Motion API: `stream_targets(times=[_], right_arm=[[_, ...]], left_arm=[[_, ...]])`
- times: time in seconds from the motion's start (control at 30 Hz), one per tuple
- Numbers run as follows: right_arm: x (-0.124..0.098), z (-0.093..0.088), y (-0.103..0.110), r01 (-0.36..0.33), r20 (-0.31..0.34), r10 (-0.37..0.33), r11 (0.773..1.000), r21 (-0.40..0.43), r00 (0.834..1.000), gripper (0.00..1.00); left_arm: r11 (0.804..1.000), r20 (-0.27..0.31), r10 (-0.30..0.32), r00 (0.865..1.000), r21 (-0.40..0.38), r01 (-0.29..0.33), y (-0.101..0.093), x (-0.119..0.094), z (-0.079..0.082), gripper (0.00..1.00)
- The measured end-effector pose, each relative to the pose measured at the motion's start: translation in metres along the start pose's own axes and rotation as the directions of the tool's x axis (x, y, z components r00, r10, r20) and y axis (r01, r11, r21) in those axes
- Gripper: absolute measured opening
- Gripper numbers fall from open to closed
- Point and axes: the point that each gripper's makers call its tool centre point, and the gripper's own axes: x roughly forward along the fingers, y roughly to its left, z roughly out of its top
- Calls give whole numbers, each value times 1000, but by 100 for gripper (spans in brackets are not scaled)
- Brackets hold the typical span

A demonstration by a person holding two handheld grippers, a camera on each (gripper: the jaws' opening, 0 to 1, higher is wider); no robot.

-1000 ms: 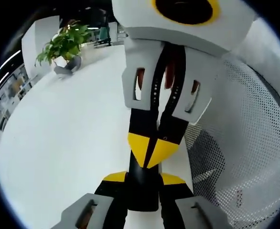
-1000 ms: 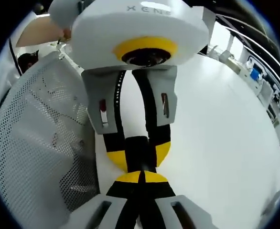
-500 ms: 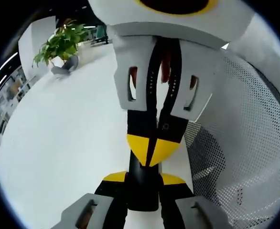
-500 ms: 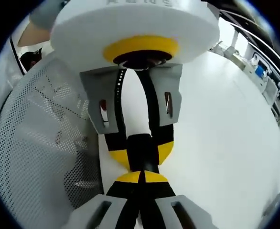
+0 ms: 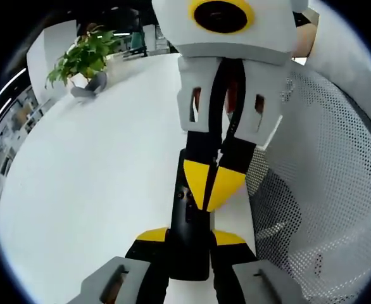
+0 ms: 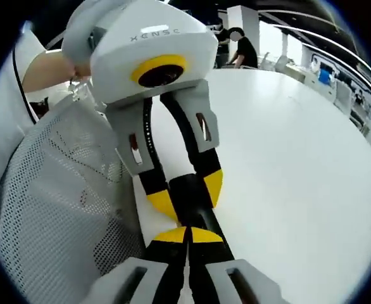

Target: Press the specified remote control buttons in sequence, fully releasing each button before pressing the next.

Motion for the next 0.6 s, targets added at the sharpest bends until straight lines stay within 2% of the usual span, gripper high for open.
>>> stream_targets(times=[0.03,0.07,0.13,0.17,0.23,0.4,0.5,0.6], right_arm=[[-1,1,-5,31,11,-31,999,26,999,3],[-2,1,-2,2,29,-3,999,32,1000,6],[-3,-4,-6,12,20,-13,999,53,1000,15],[-3,-4,-9,15,23,-16,999,43,1000,16],[-7,-13,-18,60,-15,-61,998,-18,998,14],[-8,-14,-23,58,-1,-58,998,6,998,22],[-10,-16,-23,33,-18,-33,999,-29,999,26],[-10,-18,-20,-3,-39,0,997,-78,999,25]], left_arm=[[1000,-1,1,1000,0,-1,0,0,0,24],[1000,-3,2,1000,1,-2,0,0,0,24],[1000,-2,5,1000,0,-5,0,-1,0,24],[1000,-1,7,1000,-1,-7,0,0,0,24],[1000,-1,8,1000,-2,-8,0,-1,1,24],[1000,-10,7,1000,-1,-7,0,-1,1,24],[1000,-10,6,1000,-1,-6,0,-1,1,24],[1000,-7,7,1000,-3,-7,0,-1,1,24]])
